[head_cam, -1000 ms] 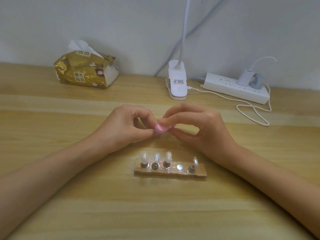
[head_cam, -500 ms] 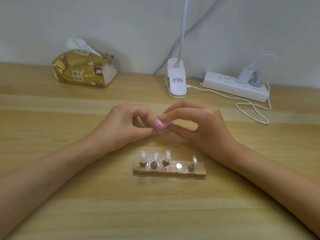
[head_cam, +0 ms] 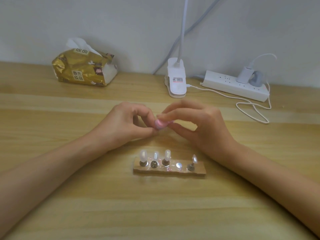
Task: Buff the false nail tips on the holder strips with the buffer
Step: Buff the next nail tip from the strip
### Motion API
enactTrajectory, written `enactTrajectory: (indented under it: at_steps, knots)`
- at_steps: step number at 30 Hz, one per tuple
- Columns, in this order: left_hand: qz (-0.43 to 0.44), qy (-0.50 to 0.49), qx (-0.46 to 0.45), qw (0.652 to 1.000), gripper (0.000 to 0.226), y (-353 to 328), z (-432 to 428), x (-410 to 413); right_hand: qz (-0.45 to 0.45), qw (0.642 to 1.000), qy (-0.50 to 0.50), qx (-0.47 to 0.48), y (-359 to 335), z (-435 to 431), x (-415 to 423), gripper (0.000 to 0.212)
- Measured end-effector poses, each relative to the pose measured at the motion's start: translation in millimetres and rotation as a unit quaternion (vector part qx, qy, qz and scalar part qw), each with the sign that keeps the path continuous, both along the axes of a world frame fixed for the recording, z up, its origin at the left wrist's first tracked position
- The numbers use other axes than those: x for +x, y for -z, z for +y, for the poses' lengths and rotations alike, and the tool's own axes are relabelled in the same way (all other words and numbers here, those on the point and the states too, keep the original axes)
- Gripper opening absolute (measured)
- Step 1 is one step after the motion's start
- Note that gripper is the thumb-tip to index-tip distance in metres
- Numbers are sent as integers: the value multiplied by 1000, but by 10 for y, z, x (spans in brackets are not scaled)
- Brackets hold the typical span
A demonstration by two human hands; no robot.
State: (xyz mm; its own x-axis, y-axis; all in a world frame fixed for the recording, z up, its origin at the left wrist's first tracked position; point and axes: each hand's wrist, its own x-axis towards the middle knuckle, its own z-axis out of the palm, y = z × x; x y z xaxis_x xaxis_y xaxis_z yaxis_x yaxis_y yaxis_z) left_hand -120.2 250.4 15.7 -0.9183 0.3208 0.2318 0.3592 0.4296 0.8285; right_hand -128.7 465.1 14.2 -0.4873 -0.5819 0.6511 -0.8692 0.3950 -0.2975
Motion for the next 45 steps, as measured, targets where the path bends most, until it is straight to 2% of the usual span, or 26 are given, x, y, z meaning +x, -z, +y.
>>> enactTrajectory:
  at_steps: [5,8,12,15,18,23,25,30,34,38,41,45]
  knots:
    - [-1,-3,-10,1000,15,-12,-10,10,-50,998,16,-20,-2,-6,22,10]
    - [2,-6,-3,1000,19,-12,-7,23,-41,999,-6,-2,3,-25,31,10]
    - [7,-1,-3,1000,19,-13,5,21,-60,998,12,-9,-12,19,9,12]
    - [8,-4,4,1000,28,-6,-5,26,-49,999,-9,1,-9,-8,14,12]
    - [4,-1,-5,1000,16,1,-16,9,-69,998,8,-7,-14,24,-3,11]
    - [15,8,-14,1000,16,8,-11,6,-104,994,10,-26,-23,-11,17,8]
    - [19,13,-4,1000,19,11,-13,14,-82,996,3,-24,-31,-30,28,11]
    - [28,15,-7,999,12,10,-24,19,-90,996,14,-22,-42,-22,39,10]
    - [34,14,-16,999,15,13,-26,18,-105,994,13,-33,-35,-35,34,8]
    - [32,12,-6,999,20,10,-12,27,-63,997,-8,-31,-23,-53,35,8]
    - [32,10,-9,999,16,13,-8,16,-99,994,9,-35,-32,-33,15,11]
    - [33,7,-10,999,19,9,-1,19,-38,999,-7,-7,-18,-30,14,10]
